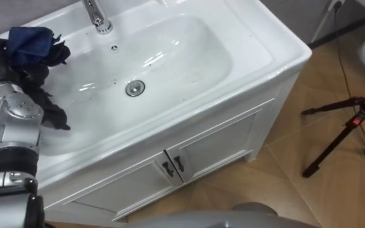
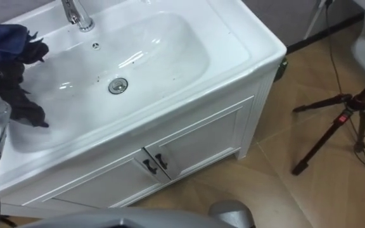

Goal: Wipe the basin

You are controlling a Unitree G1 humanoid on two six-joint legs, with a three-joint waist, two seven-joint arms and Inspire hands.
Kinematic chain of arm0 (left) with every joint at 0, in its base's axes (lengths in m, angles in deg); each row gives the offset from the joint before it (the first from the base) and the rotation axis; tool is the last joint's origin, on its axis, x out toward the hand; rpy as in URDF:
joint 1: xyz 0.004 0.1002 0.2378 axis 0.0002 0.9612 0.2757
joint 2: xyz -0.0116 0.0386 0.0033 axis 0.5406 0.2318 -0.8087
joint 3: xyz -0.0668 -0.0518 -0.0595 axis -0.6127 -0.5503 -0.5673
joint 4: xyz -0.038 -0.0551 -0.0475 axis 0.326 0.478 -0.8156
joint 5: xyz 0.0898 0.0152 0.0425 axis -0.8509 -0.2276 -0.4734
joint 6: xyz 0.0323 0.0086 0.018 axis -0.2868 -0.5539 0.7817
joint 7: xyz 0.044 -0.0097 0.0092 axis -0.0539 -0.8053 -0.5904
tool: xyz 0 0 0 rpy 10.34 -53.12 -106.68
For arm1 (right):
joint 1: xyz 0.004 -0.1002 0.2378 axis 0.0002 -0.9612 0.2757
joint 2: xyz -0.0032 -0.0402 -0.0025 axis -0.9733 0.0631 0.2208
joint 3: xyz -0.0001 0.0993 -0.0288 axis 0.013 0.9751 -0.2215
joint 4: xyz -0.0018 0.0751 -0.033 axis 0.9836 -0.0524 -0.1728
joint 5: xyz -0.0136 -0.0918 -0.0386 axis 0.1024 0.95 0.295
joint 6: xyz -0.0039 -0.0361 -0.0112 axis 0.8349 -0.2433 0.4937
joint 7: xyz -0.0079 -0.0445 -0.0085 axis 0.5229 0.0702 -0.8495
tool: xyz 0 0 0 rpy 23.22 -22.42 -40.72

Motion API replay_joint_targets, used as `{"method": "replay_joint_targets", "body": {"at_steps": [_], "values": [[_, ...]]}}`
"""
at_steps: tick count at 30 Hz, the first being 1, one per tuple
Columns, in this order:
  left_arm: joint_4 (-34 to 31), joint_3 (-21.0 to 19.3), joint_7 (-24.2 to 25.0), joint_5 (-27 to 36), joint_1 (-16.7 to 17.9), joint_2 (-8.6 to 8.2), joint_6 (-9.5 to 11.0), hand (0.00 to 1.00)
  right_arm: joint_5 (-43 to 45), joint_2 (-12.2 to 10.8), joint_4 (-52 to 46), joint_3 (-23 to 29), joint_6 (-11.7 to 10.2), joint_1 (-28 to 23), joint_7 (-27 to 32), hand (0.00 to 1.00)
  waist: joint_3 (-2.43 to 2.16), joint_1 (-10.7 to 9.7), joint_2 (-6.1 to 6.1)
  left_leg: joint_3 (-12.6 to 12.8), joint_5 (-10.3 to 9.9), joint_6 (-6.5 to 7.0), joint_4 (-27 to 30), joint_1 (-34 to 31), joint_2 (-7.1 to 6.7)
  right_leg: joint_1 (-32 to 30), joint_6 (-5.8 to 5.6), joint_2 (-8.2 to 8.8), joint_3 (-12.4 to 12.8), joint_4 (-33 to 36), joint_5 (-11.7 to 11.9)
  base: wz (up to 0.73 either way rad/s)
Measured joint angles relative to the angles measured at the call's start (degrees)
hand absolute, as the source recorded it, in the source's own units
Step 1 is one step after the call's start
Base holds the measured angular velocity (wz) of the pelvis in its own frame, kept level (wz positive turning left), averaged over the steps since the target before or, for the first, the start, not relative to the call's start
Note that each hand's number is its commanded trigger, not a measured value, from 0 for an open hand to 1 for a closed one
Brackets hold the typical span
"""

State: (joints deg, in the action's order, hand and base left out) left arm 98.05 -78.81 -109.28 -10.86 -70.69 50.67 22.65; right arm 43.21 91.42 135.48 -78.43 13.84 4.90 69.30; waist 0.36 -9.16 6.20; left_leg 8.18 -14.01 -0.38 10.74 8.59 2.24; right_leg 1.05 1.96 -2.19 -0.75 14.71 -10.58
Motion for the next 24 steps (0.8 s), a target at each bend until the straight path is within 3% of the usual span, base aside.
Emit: {"method": "replay_joint_targets", "body": {"at_steps": [4,10,21,24], "values": [[-3.8,0.0,-1.0,-0.5,1.7,-0.13,0.5,1.0,1.7,-0.5,-0.6,0.0,0.0,-0.2,0.2,0.0,-0.5,0.2,-0.64,-0.3,0.0,-0.03,0.0,0.0,0.03,0.2,0.11,0.04,-0.4,-0.3,0.0,0.01],[-7.9,0.0,-2.8,-1.9,3.9,-0.12,0.5,1.0,1.4,-0.5,-1.1,-0.2,0.2,0.2,0.7,0.0,-0.7,1.7,-0.44,-0.2,0.0,-0.03,-0.1,0.8,0.06,1.1,0.11,0.0,-0.2,-1.3,0.3,-0.03],[-10.3,-0.8,-8.4,-2.5,5.1,-0.12,0.6,1.0,1.0,-0.6,-1.8,-0.9,0.4,0.3,1.7,0.0,-0.6,4.9,0.38,-0.5,0.0,-0.03,-0.1,0.9,0.06,0.9,0.16,0.01,-0.3,-0.6,0.2,0.0],[-11.1,-3.3,-8.6,-2.6,7.3,-0.12,0.9,1.0,0.8,-0.6,-1.8,-0.8,0.7,0.5,1.5,0.0,-0.62,5.0,0.49,-0.5,0.0,-0.03,-0.1,0.9,0.01,0.5,0.22,0.08,-0.4,0.2,-0.1,0.0]]}}
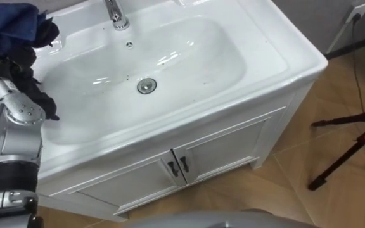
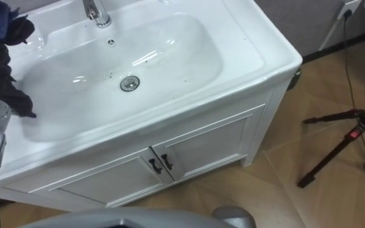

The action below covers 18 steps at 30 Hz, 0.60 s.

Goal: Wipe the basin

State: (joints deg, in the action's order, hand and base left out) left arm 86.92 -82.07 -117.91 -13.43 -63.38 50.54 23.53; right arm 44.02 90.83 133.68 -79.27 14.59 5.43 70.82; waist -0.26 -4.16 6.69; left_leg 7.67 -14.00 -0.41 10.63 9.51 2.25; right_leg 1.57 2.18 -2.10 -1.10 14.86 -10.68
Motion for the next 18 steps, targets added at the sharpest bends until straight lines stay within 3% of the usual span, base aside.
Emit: {"method": "replay_joint_targets", "body": {"at_steps": [7,18], "values": [[-0.2,-4.1,0.1,0.0,3.4,0.0,0.0,1.0,2.1,0.0,0.0,0.1,0.0,-0.1,-0.4,0.0,-0.03,1.1,-0.21,-0.1,0.0,0.0,0.0,-0.1,-0.02,-0.1,0.02,0.06,-0.2,-0.1,0.0,0.0],[-0.5,-4.3,0.0,0.0,5.7,-0.01,0.0,1.0,2.6,0.0,-0.3,0.1,0.0,0.0,-1.6,0.0,-0.03,1.5,-0.22,-0.5,0.0,0.0,0.0,0.1,-0.03,0.3,0.02,0.11,-0.5,0.0,0.0,0.02]]}}
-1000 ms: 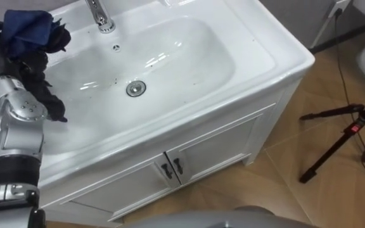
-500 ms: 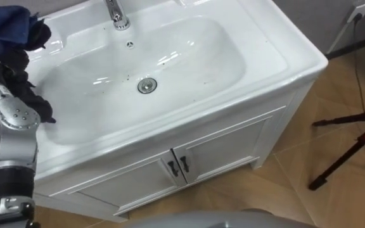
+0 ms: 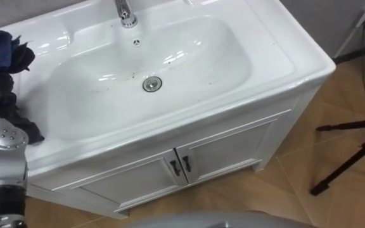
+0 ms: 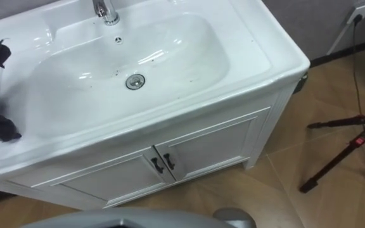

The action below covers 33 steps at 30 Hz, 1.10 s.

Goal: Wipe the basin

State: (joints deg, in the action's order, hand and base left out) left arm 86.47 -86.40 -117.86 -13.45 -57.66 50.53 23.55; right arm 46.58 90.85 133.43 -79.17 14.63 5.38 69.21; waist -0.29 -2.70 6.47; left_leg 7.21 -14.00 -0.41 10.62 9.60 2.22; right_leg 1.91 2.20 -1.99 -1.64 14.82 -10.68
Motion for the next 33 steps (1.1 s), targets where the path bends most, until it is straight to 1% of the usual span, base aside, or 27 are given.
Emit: {"method": "replay_joint_targets", "body": {"at_steps": [8,10,11,12,13,14,18,22,25,33], "values": [[-0.1,0.0,0.0,0.0,0.0,0.0,0.0,1.0,0.0,0.0,0.0,0.0,0.0,-0.1,0.0,0.0,0.0,-0.2,0.01,-0.2,0.0,0.0,-0.2,0.0,0.0,0.0,0.0,-0.04,0.0,0.0,0.0,0.0],[-0.1,0.0,0.0,0.0,0.0,0.0,0.0,0.77,0.0,0.0,0.0,0.0,-0.1,0.0,0.0,0.0,0.0,-0.2,0.01,-0.2,0.0,0.0,-0.2,0.1,0.0,0.0,0.0,-0.04,0.0,0.0,0.0,0.0],[-0.1,0.0,-0.1,0.0,0.0,0.0,0.0,0.73,0.0,0.0,0.0,0.0,-0.1,0.0,0.0,0.0,0.0,-0.2,0.02,-0.2,0.0,0.0,-0.2,0.1,0.0,0.0,0.0,-0.04,0.0,-0.1,0.0,0.0],[-0.1,0.0,-0.1,0.0,0.0,0.0,0.0,0.55,0.0,0.0,0.0,0.0,-0.1,0.0,0.0,0.0,0.0,-0.2,0.02,-0.2,0.0,0.0,-0.2,0.1,-0.01,0.0,0.0,-0.04,0.0,-0.1,0.0,0.0],[-0.1,0.0,-0.2,0.1,0.0,0.0,0.0,0.08,0.0,0.0,0.0,0.0,-0.1,0.0,0.0,0.0,0.01,-0.2,0.04,-0.2,0.0,0.0,-0.2,0.1,0.0,0.0,0.0,-0.05,0.0,-0.1,0.0,0.0],[-0.1,0.0,-0.4,0.1,0.0,0.0,0.0,0.0,0.0,0.0,0.0,0.0,-0.1,0.0,0.0,0.0,0.01,-0.1,0.06,-0.2,0.0,0.0,-0.2,0.1,-0.01,0.1,0.0,-0.05,0.1,-0.2,0.0,0.0],[-0.1,0.0,-1.3,0.0,0.0,0.0,0.4,0.0,-0.1,0.0,0.0,0.0,-0.1,0.0,0.0,0.0,0.1,-0.1,0.3,-0.2,0.0,0.0,-0.3,0.1,-0.01,0.0,-0.01,-0.04,0.1,-0.1,0.0,0.0],[-0.1,0.0,-1.7,0.0,0.0,0.0,0.4,0.0,-0.1,0.0,0.0,0.0,-0.1,0.0,0.0,0.0,0.07,-0.1,0.54,-0.2,0.0,-0.01,-0.7,0.1,-0.01,-0.2,-0.01,-0.1,0.1,-0.1,0.0,0.0],[-0.1,0.0,-2.7,0.0,0.0,0.0,0.4,0.0,-0.3,0.0,0.0,-0.2,-0.1,0.0,0.0,0.0,0.06,0.0,0.55,-0.2,0.0,-0.01,-0.9,0.1,-0.01,-0.3,0.0,-0.15,0.2,-0.1,0.0,0.0],[0.0,-0.2,-2.8,0.0,0.0,0.01,0.6,0.0,-0.2,0.0,-0.5,-0.6,-0.1,0.1,0.1,0.0,0.11,0.2,0.26,0.0,0.0,0.0,-0.9,0.1,-0.1,-0.3,-0.03,-0.14,0.3,-0.4,0.0,0.0]]}}
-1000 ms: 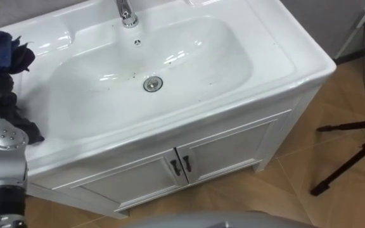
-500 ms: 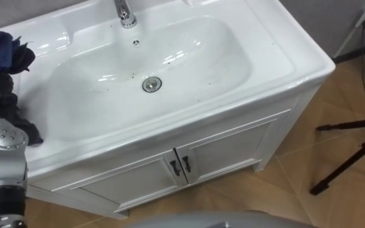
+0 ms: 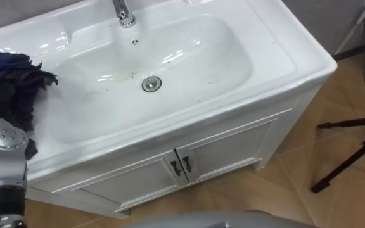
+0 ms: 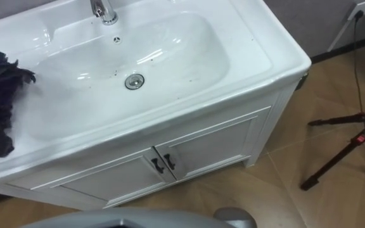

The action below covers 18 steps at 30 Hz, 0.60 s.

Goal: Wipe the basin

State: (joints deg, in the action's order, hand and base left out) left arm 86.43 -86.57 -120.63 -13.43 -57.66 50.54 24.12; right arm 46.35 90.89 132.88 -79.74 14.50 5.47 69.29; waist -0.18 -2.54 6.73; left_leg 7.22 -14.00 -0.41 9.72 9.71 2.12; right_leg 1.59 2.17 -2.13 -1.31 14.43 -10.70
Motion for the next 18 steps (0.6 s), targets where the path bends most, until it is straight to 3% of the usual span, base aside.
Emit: {"method": "replay_joint_targets", "body": {"at_steps": [11,18], "values": [[0.0,-1.9,-0.3,-4.6,0.0,0.06,0.0,0.0,0.5,0.1,-0.1,0.1,0.1,0.2,0.0,0.0,-0.05,1.4,0.0,0.1,0.0,0.0,0.0,-0.2,0.01,-0.4,0.0,0.0,0.1,0.2,0.0,-0.01],[0.0,-2.5,-1.0,-4.4,0.1,0.06,0.0,0.0,0.5,0.1,0.0,-0.7,0.1,1.1,-0.6,0.0,-0.05,1.1,-0.02,-0.2,0.0,0.0,0.0,-0.2,0.0,-0.2,0.0,0.0,0.0,0.0,0.0,0.0]]}}
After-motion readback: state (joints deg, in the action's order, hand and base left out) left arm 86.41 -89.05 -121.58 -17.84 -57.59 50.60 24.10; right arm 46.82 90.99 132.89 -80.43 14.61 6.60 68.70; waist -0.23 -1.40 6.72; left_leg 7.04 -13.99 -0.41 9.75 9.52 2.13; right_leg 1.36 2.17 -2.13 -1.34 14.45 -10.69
